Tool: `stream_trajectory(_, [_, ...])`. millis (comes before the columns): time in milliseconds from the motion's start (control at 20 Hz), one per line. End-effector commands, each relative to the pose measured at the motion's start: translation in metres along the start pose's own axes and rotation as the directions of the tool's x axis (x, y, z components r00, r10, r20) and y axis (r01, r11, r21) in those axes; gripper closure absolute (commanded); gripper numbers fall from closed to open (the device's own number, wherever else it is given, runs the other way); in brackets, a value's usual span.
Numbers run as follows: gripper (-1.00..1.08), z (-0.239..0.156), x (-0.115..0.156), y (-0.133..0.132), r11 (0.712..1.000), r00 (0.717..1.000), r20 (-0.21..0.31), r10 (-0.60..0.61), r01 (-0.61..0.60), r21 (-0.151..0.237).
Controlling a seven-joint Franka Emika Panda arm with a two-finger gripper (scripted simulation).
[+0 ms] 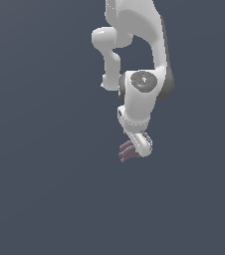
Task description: Pick up the object and move it to a goal position.
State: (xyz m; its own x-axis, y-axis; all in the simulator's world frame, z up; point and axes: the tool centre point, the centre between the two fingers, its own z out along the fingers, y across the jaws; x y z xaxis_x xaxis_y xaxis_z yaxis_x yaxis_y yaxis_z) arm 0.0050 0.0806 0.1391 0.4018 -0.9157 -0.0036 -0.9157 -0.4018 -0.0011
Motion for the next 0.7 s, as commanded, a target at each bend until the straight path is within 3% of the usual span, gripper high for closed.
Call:
stream_trajectory(0, [-0.92, 0.0007, -0.0016, -0.0006, 0.999, 0.999, -0.001, 0.042, -0.042, 0.0])
stream_trajectory(650, [-0.92, 0.0023, -0.0048, -0.0018, 0.994, 0.994, -0.004, 0.113, -0.113, -0.001])
